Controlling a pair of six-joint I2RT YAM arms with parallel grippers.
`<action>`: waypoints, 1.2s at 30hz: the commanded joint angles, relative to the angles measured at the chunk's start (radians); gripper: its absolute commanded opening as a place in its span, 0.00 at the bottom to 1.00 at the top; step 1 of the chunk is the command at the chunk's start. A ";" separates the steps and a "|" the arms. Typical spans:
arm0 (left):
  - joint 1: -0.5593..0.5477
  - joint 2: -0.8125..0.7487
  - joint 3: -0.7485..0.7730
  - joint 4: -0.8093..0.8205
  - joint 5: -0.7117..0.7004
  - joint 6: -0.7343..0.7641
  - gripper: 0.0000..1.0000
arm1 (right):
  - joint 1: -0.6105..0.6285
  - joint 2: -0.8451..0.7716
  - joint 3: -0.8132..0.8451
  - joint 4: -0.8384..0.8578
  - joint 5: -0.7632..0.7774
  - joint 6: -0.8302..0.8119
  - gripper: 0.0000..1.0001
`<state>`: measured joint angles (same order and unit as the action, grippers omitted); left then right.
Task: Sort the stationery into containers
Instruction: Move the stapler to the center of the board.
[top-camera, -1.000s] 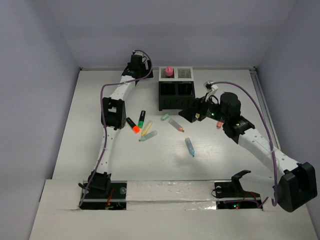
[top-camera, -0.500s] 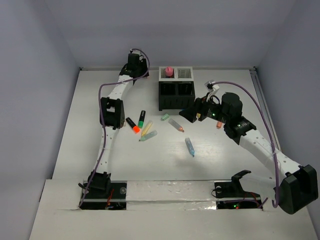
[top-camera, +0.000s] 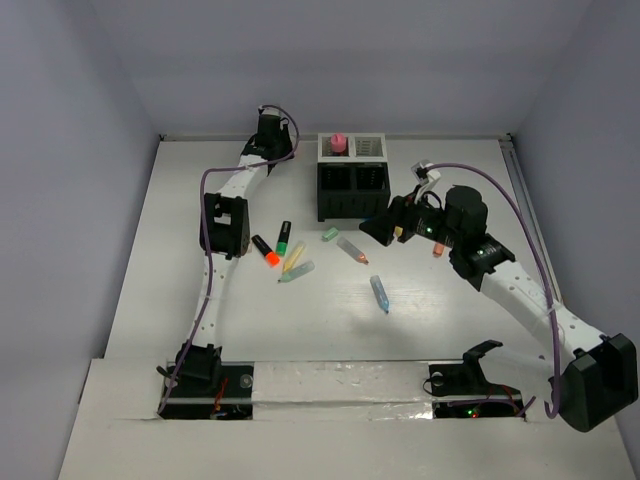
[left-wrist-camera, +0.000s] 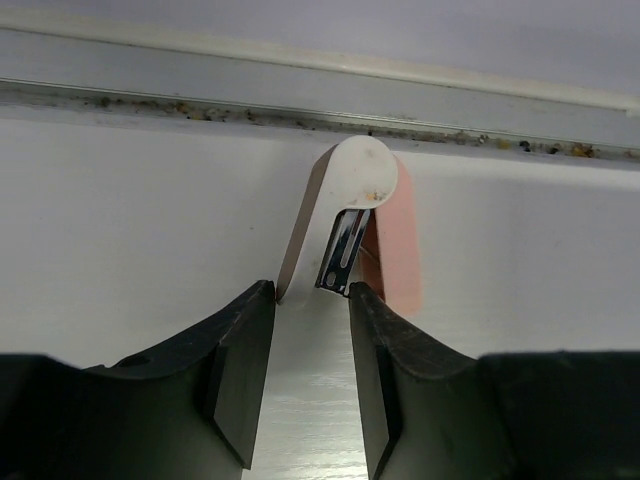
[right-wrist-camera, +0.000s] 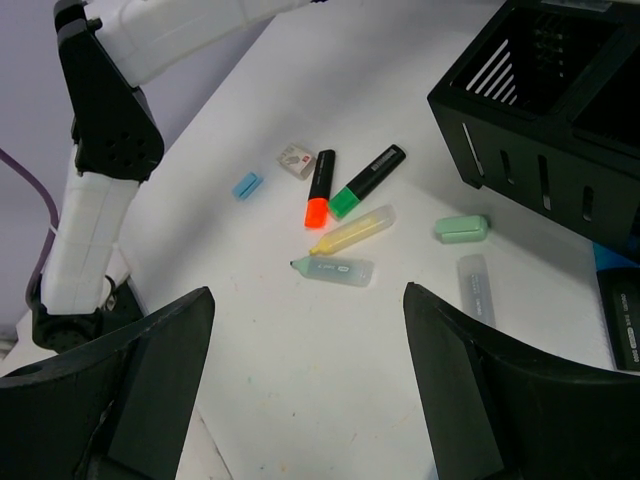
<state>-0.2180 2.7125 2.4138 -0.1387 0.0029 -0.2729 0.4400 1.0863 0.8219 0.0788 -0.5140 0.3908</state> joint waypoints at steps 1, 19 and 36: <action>0.009 -0.063 -0.002 -0.030 -0.043 -0.002 0.34 | 0.006 -0.020 0.023 0.021 -0.006 -0.012 0.82; 0.009 -0.157 -0.168 0.051 -0.043 0.057 0.00 | 0.006 0.018 0.016 0.036 -0.008 -0.007 0.82; -0.052 -0.659 -0.915 0.217 -0.113 -0.050 0.00 | 0.006 0.007 0.011 0.019 0.005 0.000 0.82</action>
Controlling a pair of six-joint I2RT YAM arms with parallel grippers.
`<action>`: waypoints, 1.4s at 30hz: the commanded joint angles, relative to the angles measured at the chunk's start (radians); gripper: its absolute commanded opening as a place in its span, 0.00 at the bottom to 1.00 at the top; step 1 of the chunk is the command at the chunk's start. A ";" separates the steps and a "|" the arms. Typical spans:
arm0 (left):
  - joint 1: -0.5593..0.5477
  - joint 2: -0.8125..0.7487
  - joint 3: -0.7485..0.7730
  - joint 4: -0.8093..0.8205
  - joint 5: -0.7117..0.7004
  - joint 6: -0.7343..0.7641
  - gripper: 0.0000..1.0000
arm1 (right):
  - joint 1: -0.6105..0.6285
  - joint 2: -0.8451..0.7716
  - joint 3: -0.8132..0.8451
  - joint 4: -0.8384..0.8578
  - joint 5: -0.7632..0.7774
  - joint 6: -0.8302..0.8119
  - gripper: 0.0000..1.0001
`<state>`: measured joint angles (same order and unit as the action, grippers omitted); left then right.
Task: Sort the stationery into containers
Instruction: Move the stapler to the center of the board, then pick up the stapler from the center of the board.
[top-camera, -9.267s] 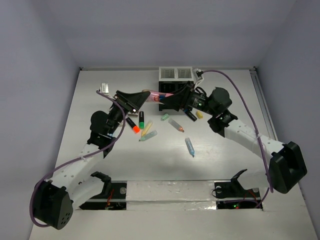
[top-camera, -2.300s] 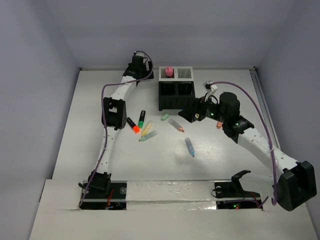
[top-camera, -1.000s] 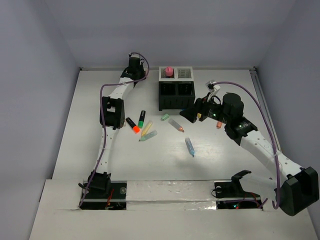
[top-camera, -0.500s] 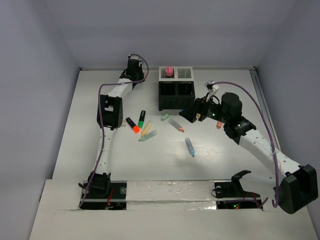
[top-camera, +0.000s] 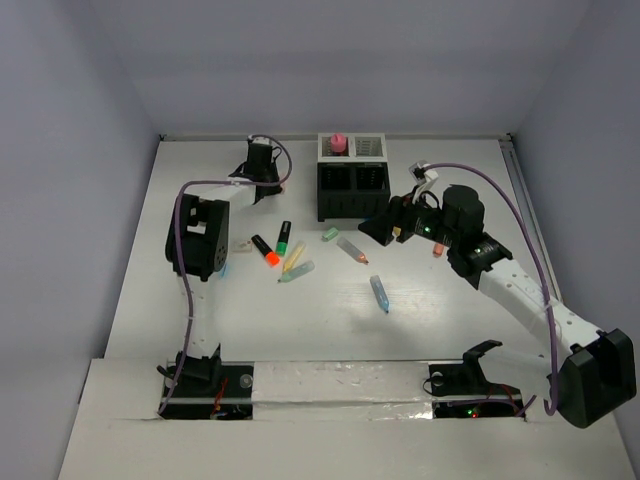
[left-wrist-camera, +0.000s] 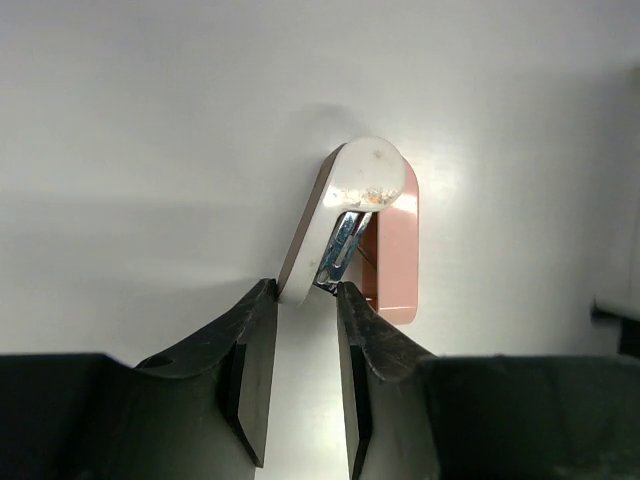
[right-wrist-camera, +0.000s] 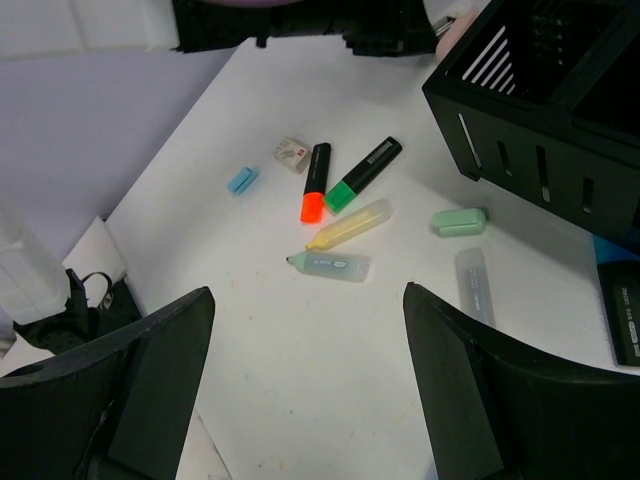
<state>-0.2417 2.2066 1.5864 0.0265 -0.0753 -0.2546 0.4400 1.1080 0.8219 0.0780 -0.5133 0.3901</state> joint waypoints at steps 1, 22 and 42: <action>-0.037 -0.183 -0.182 0.067 -0.028 -0.081 0.00 | 0.006 -0.014 0.013 0.019 0.007 0.001 0.82; -0.131 -0.530 -0.634 0.181 -0.129 -0.193 0.77 | 0.016 0.013 0.026 -0.020 0.013 -0.008 0.87; -0.196 -0.358 -0.470 0.113 -0.228 -0.227 0.63 | 0.016 0.039 0.029 -0.017 0.006 -0.010 0.86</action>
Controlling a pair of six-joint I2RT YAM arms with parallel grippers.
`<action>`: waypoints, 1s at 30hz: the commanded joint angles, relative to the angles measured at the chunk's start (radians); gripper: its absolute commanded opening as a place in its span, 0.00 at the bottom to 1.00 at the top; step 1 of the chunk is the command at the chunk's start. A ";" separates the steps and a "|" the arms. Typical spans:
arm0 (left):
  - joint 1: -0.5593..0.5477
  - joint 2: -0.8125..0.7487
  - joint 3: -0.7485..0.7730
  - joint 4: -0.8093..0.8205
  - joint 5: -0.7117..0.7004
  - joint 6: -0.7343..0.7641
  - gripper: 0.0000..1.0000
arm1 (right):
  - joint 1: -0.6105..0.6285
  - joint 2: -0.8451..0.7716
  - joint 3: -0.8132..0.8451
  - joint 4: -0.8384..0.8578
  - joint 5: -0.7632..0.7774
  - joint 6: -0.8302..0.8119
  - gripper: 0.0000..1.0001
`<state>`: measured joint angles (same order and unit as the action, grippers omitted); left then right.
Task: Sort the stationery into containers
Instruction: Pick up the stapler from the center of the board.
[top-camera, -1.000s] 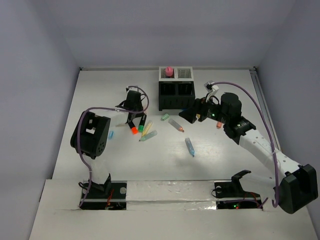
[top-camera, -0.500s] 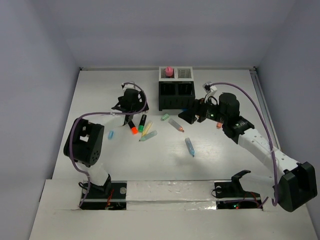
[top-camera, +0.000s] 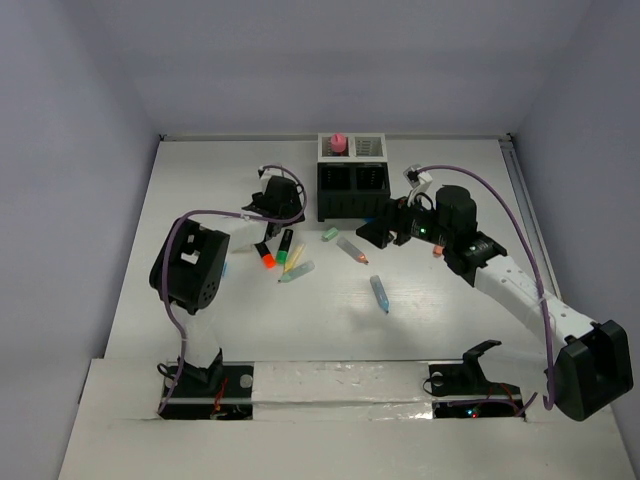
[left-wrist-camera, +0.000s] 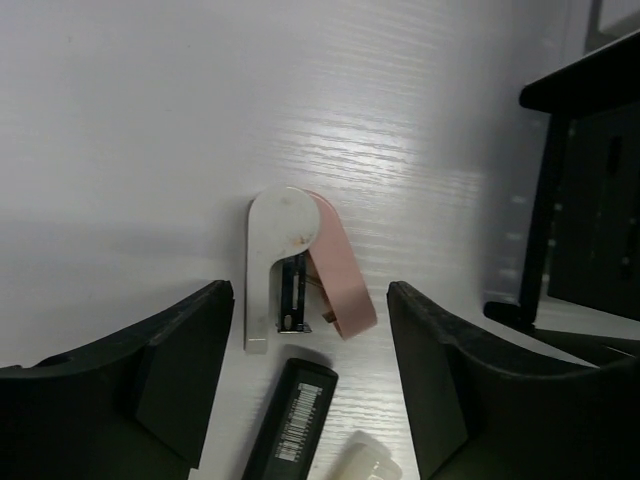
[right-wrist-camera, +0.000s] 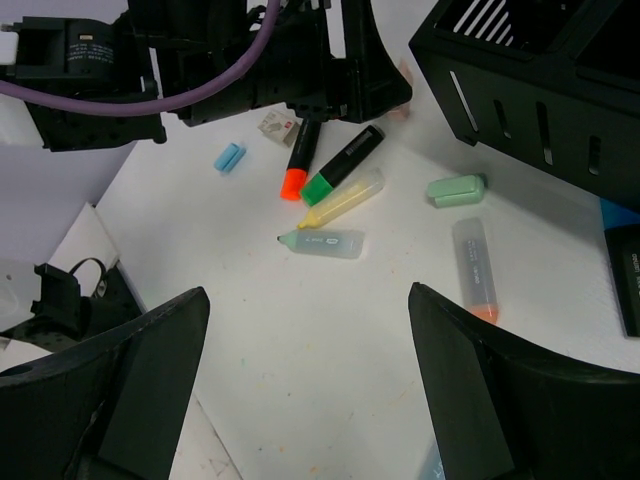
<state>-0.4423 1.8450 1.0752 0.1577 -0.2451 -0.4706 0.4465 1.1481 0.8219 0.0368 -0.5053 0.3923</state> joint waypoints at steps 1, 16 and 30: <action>0.005 0.006 0.040 -0.020 -0.066 -0.010 0.60 | 0.009 -0.001 0.028 0.023 -0.001 -0.012 0.87; -0.004 0.025 0.029 0.013 -0.115 0.032 0.00 | 0.009 0.001 0.028 0.021 0.013 -0.020 0.87; -0.004 -0.423 0.006 0.000 0.160 0.056 0.00 | 0.009 -0.059 0.052 0.055 -0.047 0.026 0.95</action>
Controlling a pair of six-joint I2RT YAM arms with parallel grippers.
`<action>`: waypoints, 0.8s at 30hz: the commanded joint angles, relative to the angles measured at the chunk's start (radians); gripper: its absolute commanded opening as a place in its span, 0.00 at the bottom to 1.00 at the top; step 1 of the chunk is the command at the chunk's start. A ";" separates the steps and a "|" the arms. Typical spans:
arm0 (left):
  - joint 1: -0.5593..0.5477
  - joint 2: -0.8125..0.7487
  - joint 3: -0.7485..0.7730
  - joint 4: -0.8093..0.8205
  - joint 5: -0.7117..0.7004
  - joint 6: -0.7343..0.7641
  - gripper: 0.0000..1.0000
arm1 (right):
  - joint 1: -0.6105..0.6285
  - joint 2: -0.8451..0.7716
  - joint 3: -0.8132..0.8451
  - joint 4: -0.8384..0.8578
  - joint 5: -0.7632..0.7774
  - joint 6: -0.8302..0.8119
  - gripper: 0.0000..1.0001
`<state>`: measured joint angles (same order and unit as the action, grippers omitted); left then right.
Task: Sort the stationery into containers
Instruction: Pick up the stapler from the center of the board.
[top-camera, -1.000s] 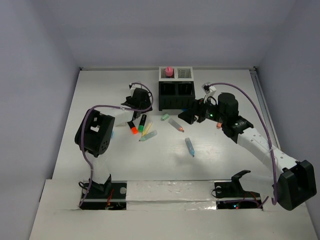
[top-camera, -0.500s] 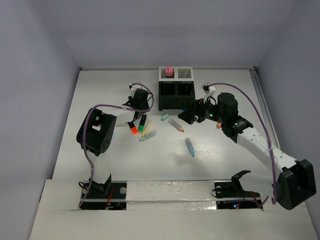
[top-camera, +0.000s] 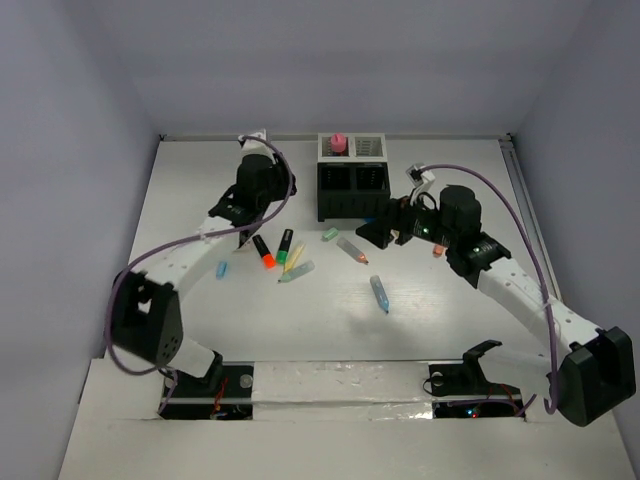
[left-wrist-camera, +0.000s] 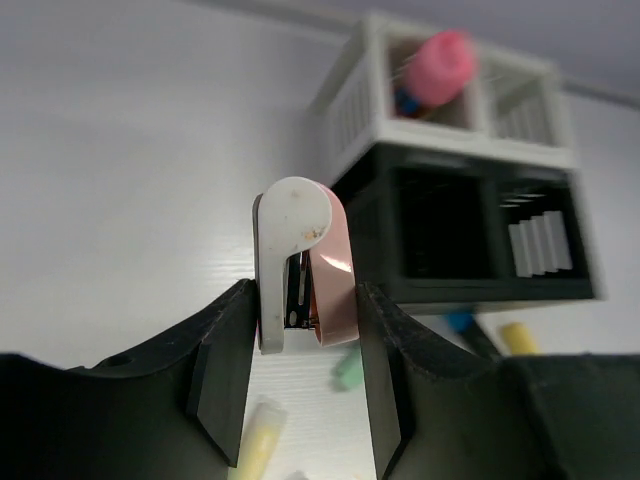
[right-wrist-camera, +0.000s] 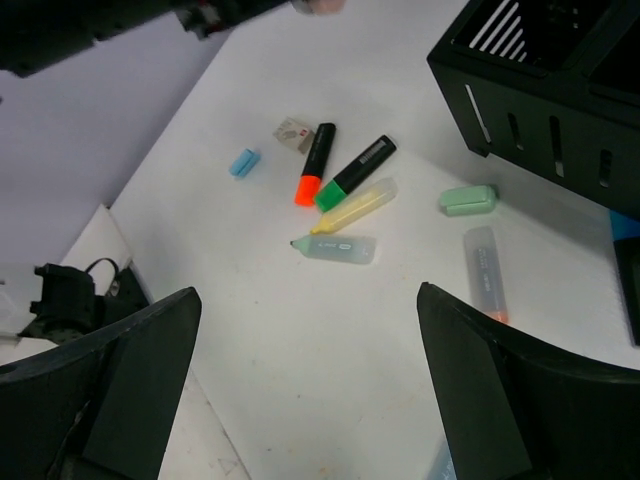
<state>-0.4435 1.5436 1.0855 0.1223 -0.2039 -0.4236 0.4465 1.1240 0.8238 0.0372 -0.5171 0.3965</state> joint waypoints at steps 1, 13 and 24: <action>-0.003 -0.173 -0.048 0.049 0.183 0.006 0.00 | 0.009 -0.036 0.063 0.058 -0.040 0.043 0.95; -0.067 -0.450 -0.349 0.244 0.532 -0.050 0.00 | 0.032 0.043 0.164 0.153 -0.034 0.251 0.92; -0.166 -0.499 -0.338 0.249 0.474 0.006 0.00 | 0.165 0.224 0.261 0.069 0.117 0.262 0.90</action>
<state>-0.6033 1.0756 0.7197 0.3035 0.2798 -0.4419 0.5934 1.3418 1.0401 0.1005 -0.4519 0.6373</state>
